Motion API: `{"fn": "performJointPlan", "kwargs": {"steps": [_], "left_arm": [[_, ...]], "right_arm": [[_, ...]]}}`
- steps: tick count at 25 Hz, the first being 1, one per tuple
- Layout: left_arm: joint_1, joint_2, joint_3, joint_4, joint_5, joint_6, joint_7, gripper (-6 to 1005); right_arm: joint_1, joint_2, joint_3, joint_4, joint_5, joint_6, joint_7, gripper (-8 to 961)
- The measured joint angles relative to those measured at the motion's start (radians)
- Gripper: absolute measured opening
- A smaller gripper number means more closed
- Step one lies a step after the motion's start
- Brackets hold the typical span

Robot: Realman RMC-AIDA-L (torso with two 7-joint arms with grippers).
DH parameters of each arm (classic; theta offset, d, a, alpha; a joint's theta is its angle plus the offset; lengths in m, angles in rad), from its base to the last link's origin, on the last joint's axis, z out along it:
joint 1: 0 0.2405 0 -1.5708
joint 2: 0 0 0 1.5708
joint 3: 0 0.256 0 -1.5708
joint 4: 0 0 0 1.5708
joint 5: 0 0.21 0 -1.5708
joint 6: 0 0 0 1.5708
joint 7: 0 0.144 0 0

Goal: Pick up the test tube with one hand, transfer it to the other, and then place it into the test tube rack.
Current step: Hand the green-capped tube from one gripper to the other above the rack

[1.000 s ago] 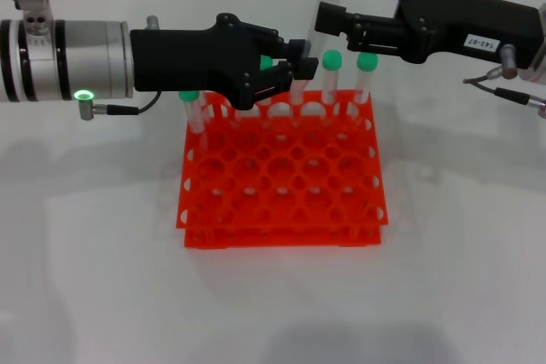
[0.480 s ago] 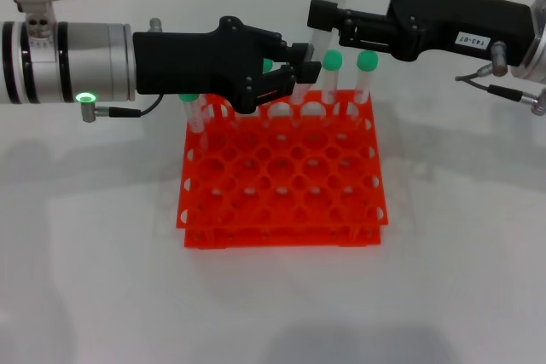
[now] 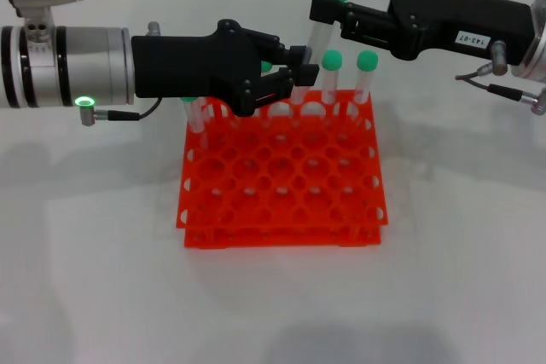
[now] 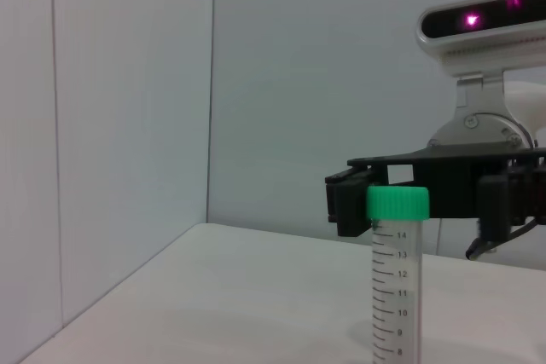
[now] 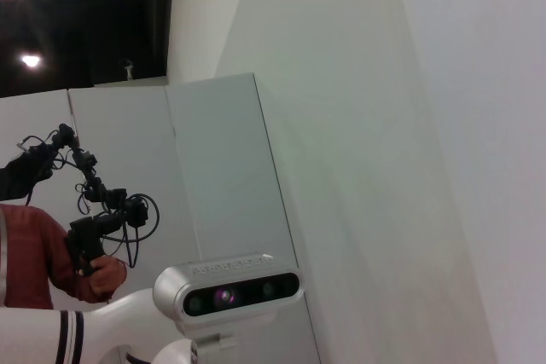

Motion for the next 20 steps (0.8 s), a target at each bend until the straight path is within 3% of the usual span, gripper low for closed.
{"fn": "performJointPlan", "kwargs": {"steps": [4, 12, 20], "left_arm": [[0.002, -0.002, 0.000, 0.000, 0.000, 0.001, 0.001, 196], [0.003, -0.007, 0.000, 0.000, -0.001, 0.000, 0.004, 197], [0.003, -0.008, 0.000, 0.000, -0.002, 0.000, 0.004, 197]], "right_arm": [[0.001, 0.000, -0.003, 0.000, 0.000, 0.001, 0.000, 617], [0.003, 0.001, -0.011, 0.000, 0.000, 0.010, 0.000, 400], [0.003, 0.002, -0.011, 0.000, 0.000, 0.015, 0.000, 322]]}}
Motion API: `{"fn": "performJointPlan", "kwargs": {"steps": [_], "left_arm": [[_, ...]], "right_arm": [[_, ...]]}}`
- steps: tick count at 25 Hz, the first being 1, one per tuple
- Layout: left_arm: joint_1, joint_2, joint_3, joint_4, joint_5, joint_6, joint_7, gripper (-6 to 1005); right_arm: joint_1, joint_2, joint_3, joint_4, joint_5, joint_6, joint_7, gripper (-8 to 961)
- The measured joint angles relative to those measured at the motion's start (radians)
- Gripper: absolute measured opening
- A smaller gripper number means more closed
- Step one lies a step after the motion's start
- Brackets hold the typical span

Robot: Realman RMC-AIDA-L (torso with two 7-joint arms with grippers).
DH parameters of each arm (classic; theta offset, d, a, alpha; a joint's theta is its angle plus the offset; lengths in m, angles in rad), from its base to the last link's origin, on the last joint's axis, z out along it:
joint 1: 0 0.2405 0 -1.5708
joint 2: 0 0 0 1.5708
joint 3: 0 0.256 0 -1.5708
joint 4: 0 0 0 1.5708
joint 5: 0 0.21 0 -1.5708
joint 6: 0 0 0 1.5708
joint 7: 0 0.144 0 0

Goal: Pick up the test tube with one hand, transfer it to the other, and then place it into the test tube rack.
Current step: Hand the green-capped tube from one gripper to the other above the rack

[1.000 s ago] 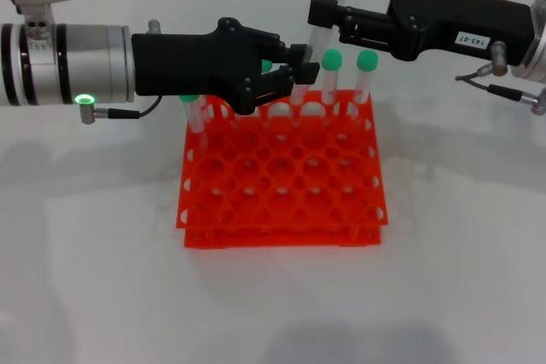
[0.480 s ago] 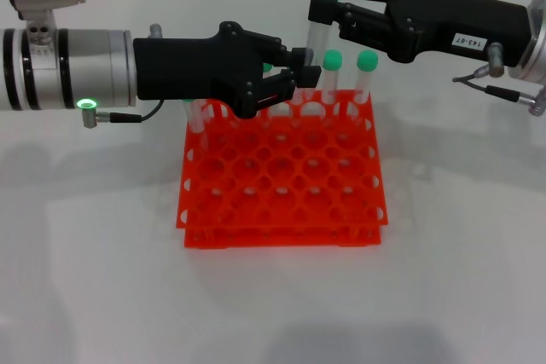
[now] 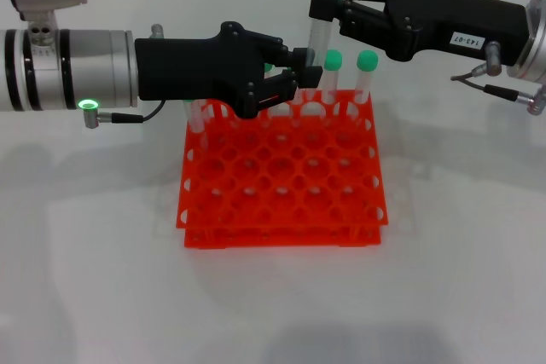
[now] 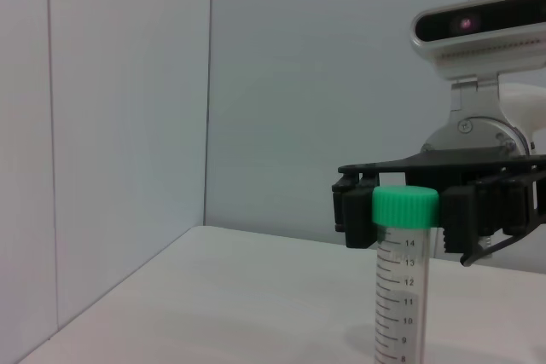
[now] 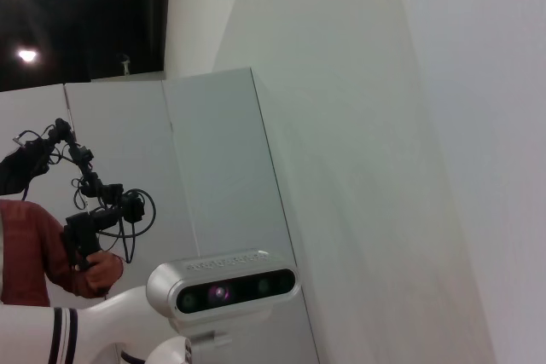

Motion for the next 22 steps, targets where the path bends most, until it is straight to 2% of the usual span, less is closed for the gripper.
{"fn": "performJointPlan", "kwargs": {"steps": [13, 22], "left_arm": [[0.000, -0.001, 0.000, 0.000, 0.000, -0.001, 0.003, 198], [0.007, -0.004, 0.000, 0.000, -0.002, -0.006, 0.021, 199]], "right_arm": [[0.002, 0.000, -0.002, 0.000, 0.000, 0.025, 0.000, 250], [0.002, -0.002, -0.002, 0.000, -0.001, 0.028, 0.000, 253]]}}
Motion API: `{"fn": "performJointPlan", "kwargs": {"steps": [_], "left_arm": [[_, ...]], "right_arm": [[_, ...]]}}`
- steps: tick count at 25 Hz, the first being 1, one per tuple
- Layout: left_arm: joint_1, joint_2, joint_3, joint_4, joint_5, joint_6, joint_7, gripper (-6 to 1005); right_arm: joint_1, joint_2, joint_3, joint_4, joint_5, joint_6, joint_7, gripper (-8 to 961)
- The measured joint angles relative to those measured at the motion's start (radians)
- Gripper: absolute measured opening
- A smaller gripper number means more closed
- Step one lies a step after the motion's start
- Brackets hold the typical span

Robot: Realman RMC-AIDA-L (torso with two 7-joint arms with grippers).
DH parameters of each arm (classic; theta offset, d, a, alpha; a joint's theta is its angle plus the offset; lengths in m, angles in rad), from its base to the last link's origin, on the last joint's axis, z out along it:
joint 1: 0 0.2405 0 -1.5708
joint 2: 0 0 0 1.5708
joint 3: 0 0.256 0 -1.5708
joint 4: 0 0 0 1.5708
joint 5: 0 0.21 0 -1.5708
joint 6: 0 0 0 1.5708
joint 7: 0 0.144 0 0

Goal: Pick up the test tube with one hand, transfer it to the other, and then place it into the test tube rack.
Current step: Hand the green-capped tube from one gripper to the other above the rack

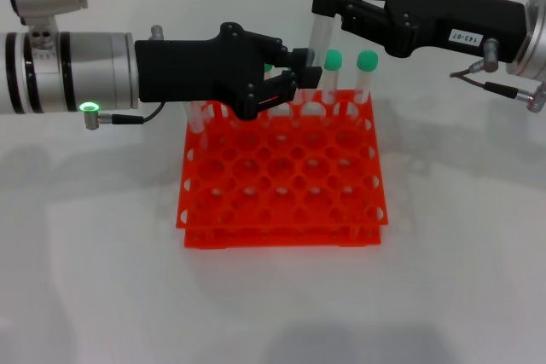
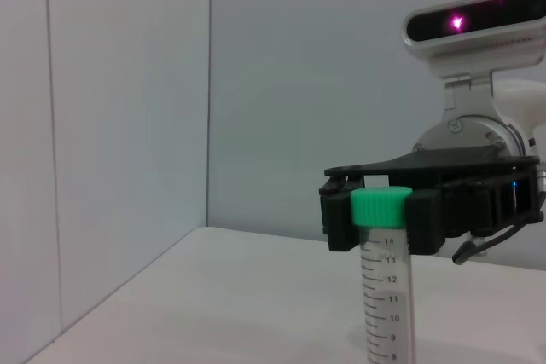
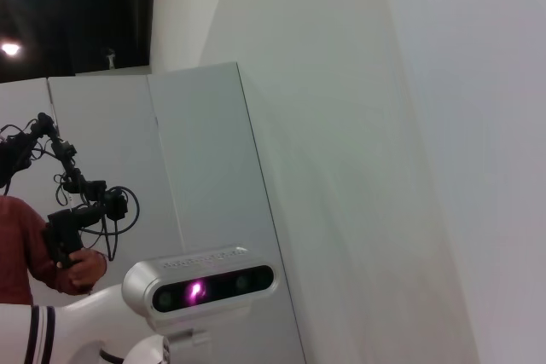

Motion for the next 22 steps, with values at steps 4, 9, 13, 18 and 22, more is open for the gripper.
{"fn": "performJointPlan", "kwargs": {"steps": [4, 9, 13, 18, 22], "left_arm": [[0.007, -0.004, 0.000, -0.003, -0.008, -0.002, 0.015, 200], [0.010, -0.005, -0.003, -0.016, -0.022, -0.005, 0.011, 200], [0.018, -0.005, -0.003, -0.017, -0.040, -0.010, 0.009, 317], [0.021, -0.005, -0.001, -0.016, -0.041, -0.014, 0.001, 517], [0.031, -0.005, 0.000, 0.005, -0.041, -0.011, -0.011, 666]], "right_arm": [[0.001, 0.000, 0.000, -0.001, 0.000, 0.000, 0.000, 255], [0.005, 0.000, 0.001, -0.001, 0.000, 0.001, -0.001, 257], [0.005, 0.000, 0.001, -0.001, 0.000, 0.001, -0.001, 259], [0.005, -0.001, 0.000, 0.000, 0.001, 0.005, -0.002, 260], [0.000, -0.001, 0.000, 0.000, 0.001, 0.009, -0.001, 262]]}}
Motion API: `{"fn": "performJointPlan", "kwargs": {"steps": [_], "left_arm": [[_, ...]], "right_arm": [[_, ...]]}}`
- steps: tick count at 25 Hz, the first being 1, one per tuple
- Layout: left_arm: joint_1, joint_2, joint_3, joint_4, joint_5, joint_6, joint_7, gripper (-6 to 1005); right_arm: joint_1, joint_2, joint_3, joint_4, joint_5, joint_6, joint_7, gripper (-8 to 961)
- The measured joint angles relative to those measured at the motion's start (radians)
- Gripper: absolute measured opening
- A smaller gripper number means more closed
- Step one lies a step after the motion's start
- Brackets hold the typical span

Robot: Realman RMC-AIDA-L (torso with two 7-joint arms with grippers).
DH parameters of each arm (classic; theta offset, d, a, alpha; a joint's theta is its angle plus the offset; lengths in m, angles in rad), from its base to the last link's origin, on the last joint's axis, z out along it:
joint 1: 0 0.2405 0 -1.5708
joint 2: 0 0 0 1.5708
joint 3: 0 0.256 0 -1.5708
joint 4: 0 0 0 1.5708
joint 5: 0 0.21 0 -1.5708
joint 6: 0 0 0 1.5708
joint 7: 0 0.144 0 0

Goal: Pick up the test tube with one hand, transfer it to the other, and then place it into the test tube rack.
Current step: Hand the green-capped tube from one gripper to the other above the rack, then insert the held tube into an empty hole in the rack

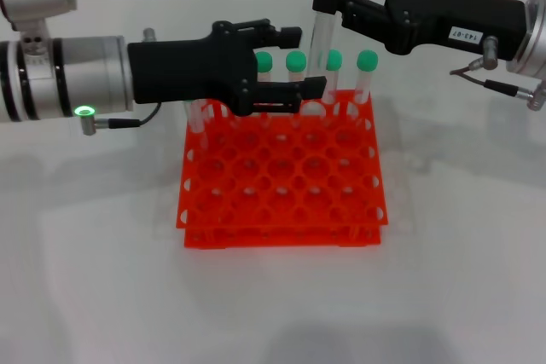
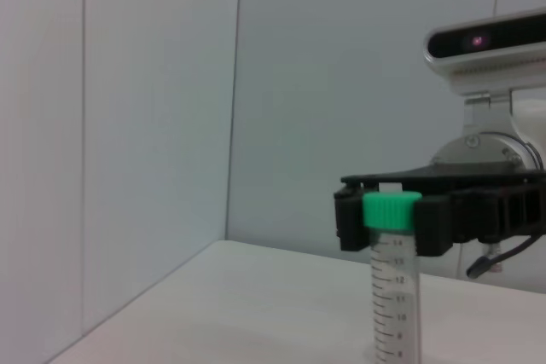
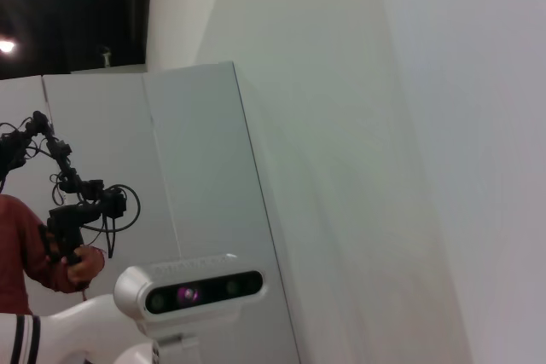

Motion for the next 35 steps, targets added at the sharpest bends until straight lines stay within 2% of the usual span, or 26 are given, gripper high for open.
{"fn": "performJointPlan", "kwargs": {"steps": [6, 11, 15, 21, 25, 26, 29, 35], "left_arm": [[0.054, 0.000, 0.002, 0.106, -0.003, 0.015, -0.072, 830], [0.105, 0.000, 0.002, 0.202, -0.024, 0.034, -0.163, 893], [0.161, 0.003, 0.004, 0.331, -0.019, 0.056, -0.301, 892], [0.237, 0.034, 0.002, 0.461, 0.001, 0.123, -0.459, 890], [0.286, 0.058, -0.006, 0.565, 0.070, 0.191, -0.566, 889], [0.286, 0.058, -0.006, 0.565, 0.070, 0.191, -0.566, 889], [0.302, 0.078, -0.009, 0.609, 0.140, 0.243, -0.623, 888], [0.299, 0.104, -0.010, 0.630, 0.298, 0.314, -0.676, 888]], "right_arm": [[-0.007, 0.000, 0.003, 0.000, 0.000, 0.002, 0.000, 264], [-0.017, 0.000, 0.006, 0.000, 0.000, 0.003, 0.000, 266], [-0.028, 0.000, 0.002, -0.007, 0.000, 0.003, 0.000, 268], [-0.037, 0.002, -0.005, -0.002, 0.000, 0.002, -0.023, 270], [-0.036, 0.004, -0.051, 0.000, 0.017, 0.017, -0.040, 272], [-0.035, 0.004, -0.064, 0.000, 0.025, 0.023, -0.044, 272], [-0.034, 0.004, -0.110, 0.001, 0.051, 0.045, -0.057, 273], [-0.030, 0.004, -0.189, 0.001, 0.100, 0.087, -0.083, 276]]}}
